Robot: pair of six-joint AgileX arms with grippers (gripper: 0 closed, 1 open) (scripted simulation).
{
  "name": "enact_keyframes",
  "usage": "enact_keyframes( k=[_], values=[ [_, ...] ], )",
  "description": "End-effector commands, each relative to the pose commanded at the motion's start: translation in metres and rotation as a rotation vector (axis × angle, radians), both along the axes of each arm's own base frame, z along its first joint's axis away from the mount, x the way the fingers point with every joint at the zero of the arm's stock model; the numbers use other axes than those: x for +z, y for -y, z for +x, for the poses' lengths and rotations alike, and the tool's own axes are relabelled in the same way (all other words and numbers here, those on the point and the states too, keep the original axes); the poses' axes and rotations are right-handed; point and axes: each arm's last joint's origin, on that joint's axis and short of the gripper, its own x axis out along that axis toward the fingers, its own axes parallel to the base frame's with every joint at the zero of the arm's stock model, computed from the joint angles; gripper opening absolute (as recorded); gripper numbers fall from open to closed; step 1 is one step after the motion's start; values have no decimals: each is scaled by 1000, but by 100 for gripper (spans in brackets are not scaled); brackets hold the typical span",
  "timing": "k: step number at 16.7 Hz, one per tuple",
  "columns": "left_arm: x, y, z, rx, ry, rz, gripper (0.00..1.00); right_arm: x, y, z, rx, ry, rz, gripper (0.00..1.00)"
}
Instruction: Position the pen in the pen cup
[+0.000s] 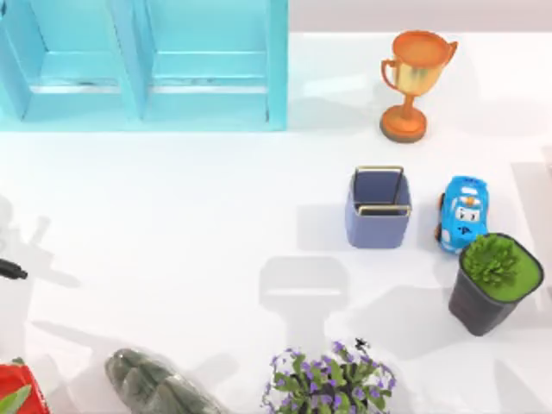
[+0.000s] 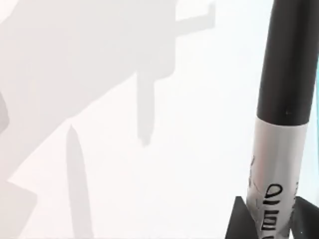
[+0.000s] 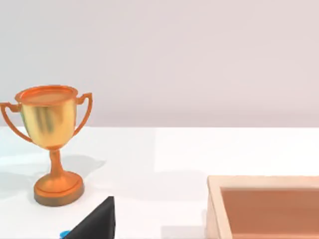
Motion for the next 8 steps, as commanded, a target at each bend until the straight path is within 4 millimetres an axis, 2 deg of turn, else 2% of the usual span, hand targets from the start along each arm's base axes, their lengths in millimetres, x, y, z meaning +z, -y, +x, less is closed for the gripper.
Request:
enact_keyframes(
  k=[4,6,8],
  values=[
    [-7,18,40,-146,-85,237,0,0,0,0,0,0,0,100],
    [-8,38,70,-243,-93,417,0,0,0,0,0,0,0,100],
    [-6,68,103,-333,-57,620,0,0,0,0,0,0,0,100]
  ],
)
